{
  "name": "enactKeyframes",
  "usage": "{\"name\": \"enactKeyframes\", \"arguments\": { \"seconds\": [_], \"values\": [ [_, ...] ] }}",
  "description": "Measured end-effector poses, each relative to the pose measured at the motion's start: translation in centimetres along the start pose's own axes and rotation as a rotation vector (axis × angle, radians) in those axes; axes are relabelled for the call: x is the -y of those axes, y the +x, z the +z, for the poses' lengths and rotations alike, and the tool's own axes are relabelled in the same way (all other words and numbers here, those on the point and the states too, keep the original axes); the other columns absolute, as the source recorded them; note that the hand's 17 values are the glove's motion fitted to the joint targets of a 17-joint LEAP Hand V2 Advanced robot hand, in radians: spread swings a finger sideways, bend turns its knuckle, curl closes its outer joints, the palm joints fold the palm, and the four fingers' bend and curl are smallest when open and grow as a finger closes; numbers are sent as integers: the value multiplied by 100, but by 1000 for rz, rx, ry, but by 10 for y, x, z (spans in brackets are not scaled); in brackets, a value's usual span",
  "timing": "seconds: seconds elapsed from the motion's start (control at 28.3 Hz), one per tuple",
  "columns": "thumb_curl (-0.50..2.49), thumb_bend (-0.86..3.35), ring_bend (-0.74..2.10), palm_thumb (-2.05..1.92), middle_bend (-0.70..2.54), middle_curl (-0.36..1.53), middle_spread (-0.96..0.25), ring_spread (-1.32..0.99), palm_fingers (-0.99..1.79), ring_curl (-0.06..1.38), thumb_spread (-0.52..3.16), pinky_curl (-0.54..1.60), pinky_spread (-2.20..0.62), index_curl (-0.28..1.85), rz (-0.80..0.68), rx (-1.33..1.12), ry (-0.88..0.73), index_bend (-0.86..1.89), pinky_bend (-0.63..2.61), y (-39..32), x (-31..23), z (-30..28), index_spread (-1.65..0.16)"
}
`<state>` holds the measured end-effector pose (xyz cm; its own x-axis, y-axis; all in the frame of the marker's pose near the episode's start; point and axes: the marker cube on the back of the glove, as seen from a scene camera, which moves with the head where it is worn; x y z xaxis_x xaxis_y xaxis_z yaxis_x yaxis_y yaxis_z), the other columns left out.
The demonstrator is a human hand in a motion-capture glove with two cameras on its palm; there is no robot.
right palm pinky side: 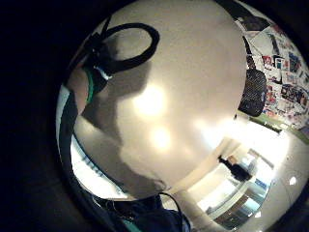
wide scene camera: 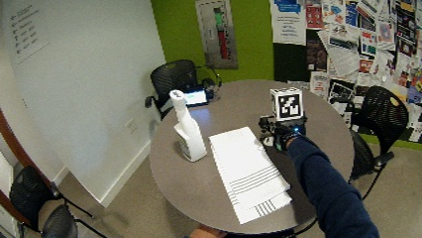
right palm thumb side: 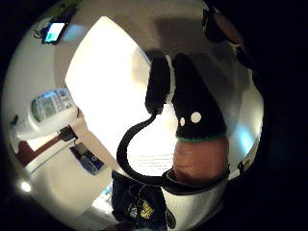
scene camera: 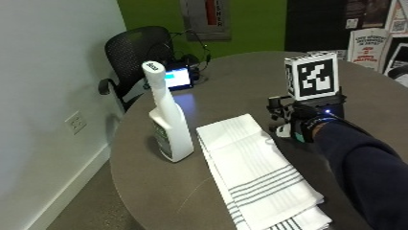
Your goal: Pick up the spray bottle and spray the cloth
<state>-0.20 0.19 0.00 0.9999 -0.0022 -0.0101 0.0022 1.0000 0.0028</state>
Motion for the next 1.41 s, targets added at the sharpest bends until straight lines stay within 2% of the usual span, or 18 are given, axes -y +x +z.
{"name": "enactKeyframes", "arguments": {
  "seconds": [0.21, 0.42, 1.09, 1.2, 1.41],
  "values": [
    [11, 30, 41, 40, 25, 15, -6, -11, 89, 20, 81, 17, 1, 19, -4, -8, 0, 23, 37, -6, 2, 1, -22],
    [16, 32, 40, 41, 23, 21, -8, -13, 90, 25, 108, 21, 0, 24, 7, -8, 7, 19, 34, -4, 4, 3, -26],
    [26, 29, 34, 41, 22, 31, -10, -15, 96, 31, 139, 27, -2, 30, 23, 31, 3, 14, 26, 26, -3, 15, -29],
    [27, 28, 34, 42, 20, 32, -10, -15, 95, 32, 140, 28, -2, 30, -11, 71, 3, 14, 26, 28, -6, 16, -28],
    [28, 26, 39, 41, 20, 34, -9, -15, 97, 34, 143, 30, -3, 28, -201, 163, 111, 9, 26, 23, -26, 11, -28]
  ]
}}
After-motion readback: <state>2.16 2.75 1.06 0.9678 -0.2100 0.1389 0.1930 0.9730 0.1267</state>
